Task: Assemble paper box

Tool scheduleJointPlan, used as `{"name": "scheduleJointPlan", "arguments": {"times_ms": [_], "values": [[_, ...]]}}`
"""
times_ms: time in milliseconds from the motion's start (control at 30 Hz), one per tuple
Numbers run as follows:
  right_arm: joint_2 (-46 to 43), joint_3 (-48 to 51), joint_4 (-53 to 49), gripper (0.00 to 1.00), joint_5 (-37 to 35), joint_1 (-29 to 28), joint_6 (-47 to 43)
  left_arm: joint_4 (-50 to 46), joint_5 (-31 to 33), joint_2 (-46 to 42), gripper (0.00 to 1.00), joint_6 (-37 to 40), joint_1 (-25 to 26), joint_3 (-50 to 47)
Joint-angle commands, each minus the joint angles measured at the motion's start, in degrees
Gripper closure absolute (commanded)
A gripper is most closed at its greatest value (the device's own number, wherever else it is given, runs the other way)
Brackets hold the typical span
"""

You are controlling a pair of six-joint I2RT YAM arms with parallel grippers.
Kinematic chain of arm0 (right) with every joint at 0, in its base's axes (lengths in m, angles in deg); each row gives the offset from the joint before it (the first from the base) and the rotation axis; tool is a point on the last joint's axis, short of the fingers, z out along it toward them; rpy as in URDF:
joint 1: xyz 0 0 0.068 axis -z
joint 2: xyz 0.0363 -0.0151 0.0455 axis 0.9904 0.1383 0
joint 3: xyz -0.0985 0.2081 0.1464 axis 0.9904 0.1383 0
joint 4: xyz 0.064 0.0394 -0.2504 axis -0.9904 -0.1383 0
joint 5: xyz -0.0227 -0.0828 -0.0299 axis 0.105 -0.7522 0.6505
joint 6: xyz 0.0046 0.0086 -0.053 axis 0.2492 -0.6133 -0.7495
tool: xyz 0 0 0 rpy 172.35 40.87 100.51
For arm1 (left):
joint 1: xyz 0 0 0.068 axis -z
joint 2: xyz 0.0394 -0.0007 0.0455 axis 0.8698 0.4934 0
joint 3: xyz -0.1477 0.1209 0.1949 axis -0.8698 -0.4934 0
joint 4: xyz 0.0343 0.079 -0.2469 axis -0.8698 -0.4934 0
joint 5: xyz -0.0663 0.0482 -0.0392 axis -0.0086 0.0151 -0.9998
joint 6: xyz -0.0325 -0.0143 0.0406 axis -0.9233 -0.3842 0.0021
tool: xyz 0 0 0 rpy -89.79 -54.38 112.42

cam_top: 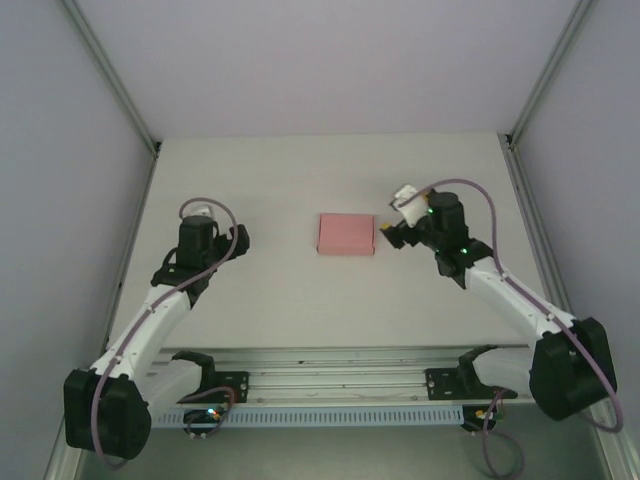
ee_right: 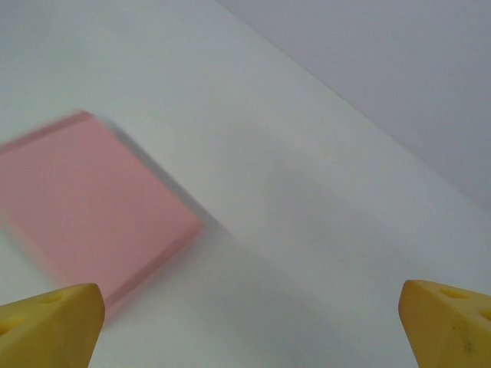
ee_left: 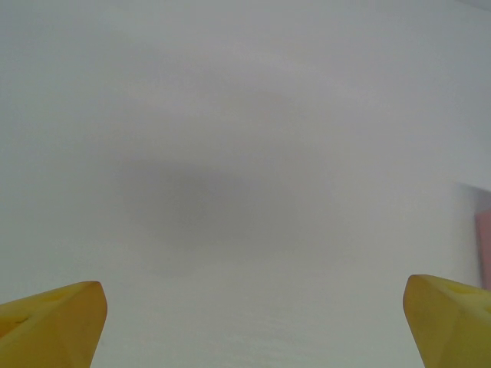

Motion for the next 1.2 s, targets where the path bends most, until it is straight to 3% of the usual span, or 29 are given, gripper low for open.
{"name": "scheduleJointPlan", "arguments": {"times_ms": [0, 133, 300, 433, 567, 700, 833, 933, 1033, 1167], "values": [[-1.6, 7.3, 7.8, 0.00, 0.9, 5.6, 12.2, 14.2, 7.6, 2.4, 0.00, 9.2, -0.9, -5.1], [-0.4, 15.7, 22.2, 0.00, 4.8, 14.1, 20.3, 21.6, 8.0, 5.3, 0.00, 15.2, -2.9, -6.8], [3.8, 19.0, 28.8, 0.00, 7.2, 16.0, 17.9, 34.6, 10.5, 5.6, 0.00, 23.6, -4.7, -13.0], [7.1, 21.3, 39.4, 0.00, 6.8, 16.6, 18.3, 51.0, 5.6, 10.7, 0.00, 24.5, -7.5, -20.3], [7.7, 19.0, 35.3, 0.00, 10.3, 18.2, 18.4, 56.4, 0.1, 14.5, 0.00, 26.1, -9.0, -20.6], [5.7, 22.2, 39.3, 0.00, 12.8, 19.1, 18.4, 65.7, -2.8, 20.0, 0.00, 27.9, -10.7, -20.9], [3.2, 27.0, 45.8, 0.00, 11.4, 20.7, 20.2, 86.0, -5.2, 34.7, 0.00, 26.1, -12.8, -23.7], [2.0, 29.5, 49.4, 0.00, 12.1, 21.2, 20.3, 71.5, -8.0, 31.3, 0.00, 25.6, -13.9, -18.5], [1.8, 29.9, 50.0, 0.01, 13.0, 21.3, 20.0, 68.7, -9.2, 31.4, 0.00, 24.1, -15.5, -16.9], [1.3, 30.5, 50.4, 0.00, 12.8, 21.2, 20.2, 74.4, -7.3, 32.1, 0.00, 22.9, -16.4, -19.4]]}}
